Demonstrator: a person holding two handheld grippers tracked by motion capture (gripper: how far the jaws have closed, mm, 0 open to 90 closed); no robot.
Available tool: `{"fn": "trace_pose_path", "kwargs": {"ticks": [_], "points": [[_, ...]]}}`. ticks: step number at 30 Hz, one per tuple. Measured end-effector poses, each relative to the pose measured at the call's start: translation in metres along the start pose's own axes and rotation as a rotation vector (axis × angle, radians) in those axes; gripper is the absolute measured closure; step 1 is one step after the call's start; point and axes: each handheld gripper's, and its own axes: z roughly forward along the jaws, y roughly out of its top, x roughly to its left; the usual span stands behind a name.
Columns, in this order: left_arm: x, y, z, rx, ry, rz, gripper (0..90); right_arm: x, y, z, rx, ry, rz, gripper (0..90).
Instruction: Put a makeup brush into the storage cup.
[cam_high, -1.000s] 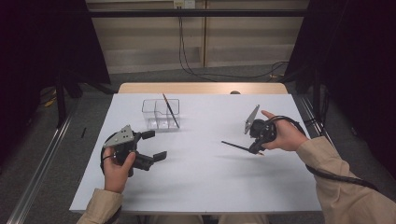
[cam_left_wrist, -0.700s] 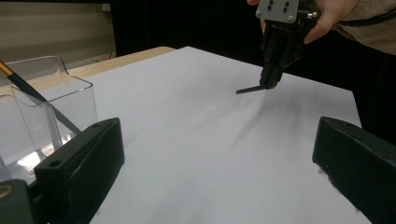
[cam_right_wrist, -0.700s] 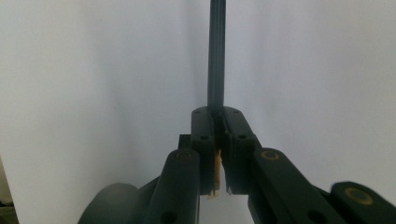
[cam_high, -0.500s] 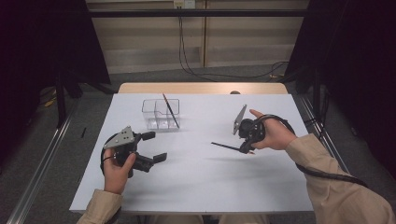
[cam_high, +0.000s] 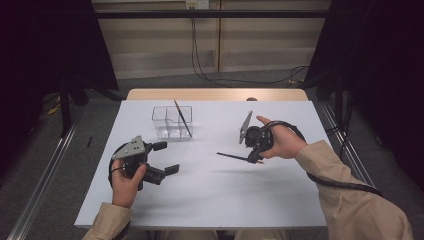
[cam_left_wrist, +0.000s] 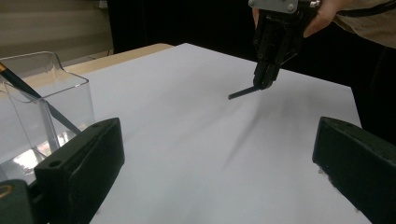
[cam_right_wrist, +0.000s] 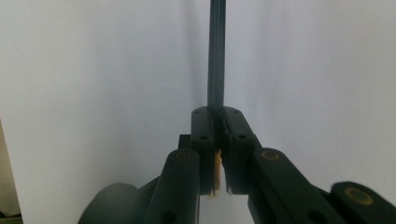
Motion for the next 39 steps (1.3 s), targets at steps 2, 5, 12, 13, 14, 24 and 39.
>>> {"fn": "trace_pose_path", "kwargs": {"ticks": [2,5,12,13,14,24,39], "points": [[0.0,0.0,0.0,-0.002,0.001,-0.001,2.1,0.0,0.003,0.001,-0.005,0.002,-0.007,84.6],[0.0,0.001,0.0,-0.001,0.001,0.0,2.1,0.001,0.008,0.002,-0.004,0.003,-0.01,84.5],[0.001,0.001,0.002,-0.001,-0.002,-0.002,2.1,0.001,0.022,0.006,-0.015,0.007,-0.022,84.6],[0.002,0.001,0.002,0.0,-0.004,-0.003,2.1,0.0,0.023,0.007,-0.012,0.008,-0.031,84.6],[0.002,0.001,0.002,0.0,-0.004,-0.004,2.1,0.001,0.024,0.007,-0.013,0.007,-0.023,84.6],[0.001,0.006,0.009,0.012,-0.011,0.011,1.8,0.002,0.03,0.006,-0.015,0.012,-0.034,84.6],[0.002,0.02,0.031,0.022,-0.047,0.029,1.0,0.005,0.034,0.008,-0.032,0.01,-0.046,84.6]]}}
